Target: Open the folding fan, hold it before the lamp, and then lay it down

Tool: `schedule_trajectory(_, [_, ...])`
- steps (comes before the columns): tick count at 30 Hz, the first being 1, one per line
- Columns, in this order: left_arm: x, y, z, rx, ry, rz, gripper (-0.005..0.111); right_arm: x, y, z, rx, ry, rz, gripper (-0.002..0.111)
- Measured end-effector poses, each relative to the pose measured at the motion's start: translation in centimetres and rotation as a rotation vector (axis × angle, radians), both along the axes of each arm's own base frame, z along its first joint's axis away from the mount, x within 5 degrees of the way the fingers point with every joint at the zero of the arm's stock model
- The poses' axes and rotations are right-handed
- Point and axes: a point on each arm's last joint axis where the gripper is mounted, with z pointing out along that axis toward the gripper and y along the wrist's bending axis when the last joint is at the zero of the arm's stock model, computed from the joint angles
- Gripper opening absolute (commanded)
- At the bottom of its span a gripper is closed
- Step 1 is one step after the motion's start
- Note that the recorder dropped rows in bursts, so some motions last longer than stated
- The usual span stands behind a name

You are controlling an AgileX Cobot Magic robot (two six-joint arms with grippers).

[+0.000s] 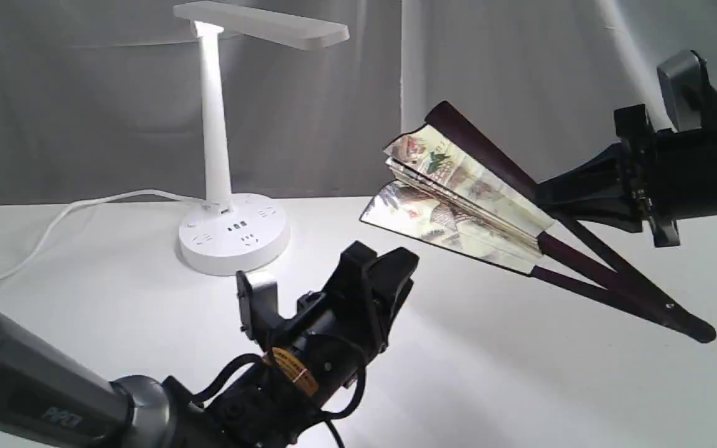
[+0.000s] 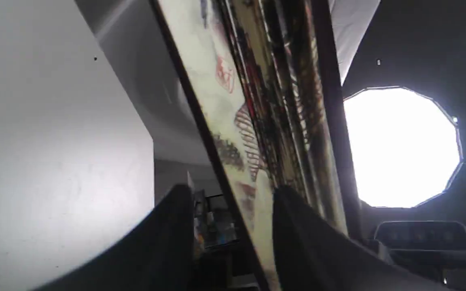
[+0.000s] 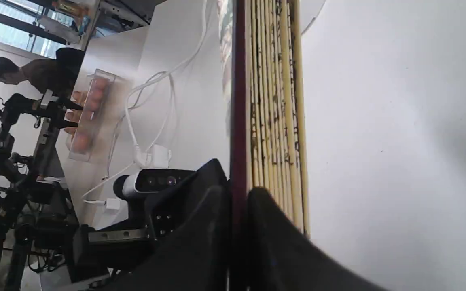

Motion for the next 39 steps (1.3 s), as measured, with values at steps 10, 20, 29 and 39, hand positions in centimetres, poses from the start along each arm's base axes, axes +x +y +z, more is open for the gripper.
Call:
schedule_trajectory(10, [1.9,-1.7,-0.6,-0.156,0.061,-0.008,0.035,0.0,0.0,0.0,0.000,0.000,0.000,0.000])
schedule_trajectory(20, [3.6,-2.8,0.7,-0.224,0.013,0.009,0.035,0.0,0.0,0.0,0.002,0.000,-0.001,0.000])
schedule_trajectory(29, [4.3,-2.6,0.3,-0.222,0.052,0.021,0.035,0.1,0.0,0.2,0.018,-0.008,-0.014,0.000])
schedule_trajectory(39, [5.0,-3.2,-1.3,-0.277,0.117,0.017,0.035,0.3,0.1,0.4,0.042,-0.012,-0.027,0.000])
